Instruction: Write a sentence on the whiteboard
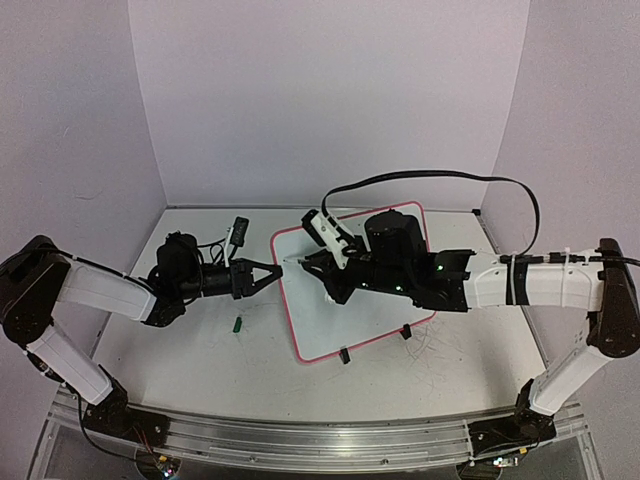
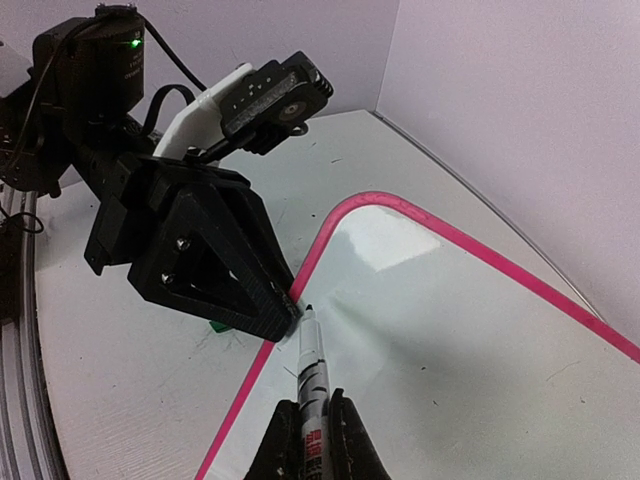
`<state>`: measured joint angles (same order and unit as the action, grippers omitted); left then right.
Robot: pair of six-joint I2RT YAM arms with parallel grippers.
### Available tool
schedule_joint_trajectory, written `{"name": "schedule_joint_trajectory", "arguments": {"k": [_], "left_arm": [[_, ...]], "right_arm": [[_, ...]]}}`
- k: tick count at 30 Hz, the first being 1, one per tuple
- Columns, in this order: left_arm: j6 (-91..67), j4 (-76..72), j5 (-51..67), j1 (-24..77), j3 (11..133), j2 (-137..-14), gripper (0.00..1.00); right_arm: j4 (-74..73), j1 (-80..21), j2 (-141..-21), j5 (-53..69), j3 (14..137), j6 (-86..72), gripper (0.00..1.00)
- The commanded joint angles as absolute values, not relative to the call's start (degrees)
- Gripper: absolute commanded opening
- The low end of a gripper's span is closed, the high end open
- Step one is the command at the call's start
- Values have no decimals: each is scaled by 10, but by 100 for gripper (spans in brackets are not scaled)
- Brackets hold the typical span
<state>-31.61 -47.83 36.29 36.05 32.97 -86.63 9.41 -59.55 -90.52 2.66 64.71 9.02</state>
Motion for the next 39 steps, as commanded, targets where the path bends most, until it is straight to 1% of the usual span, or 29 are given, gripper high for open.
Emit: {"name": "schedule_joint_trajectory", "arguments": {"k": [1, 8, 22, 39], "left_arm": [[-314, -483, 365, 360, 344, -851, 13], [-313, -483, 362, 360, 345, -858, 0], [-307, -482, 361, 360, 345, -858, 0], [-306, -481, 364, 360, 344, -854, 0]], "right_arm": [[106, -599, -885, 31, 647, 93, 0], [105, -600, -889, 22, 649, 90, 0], [99, -602, -890, 1, 638, 79, 0], [99, -601, -916, 4, 657, 85, 0]]}}
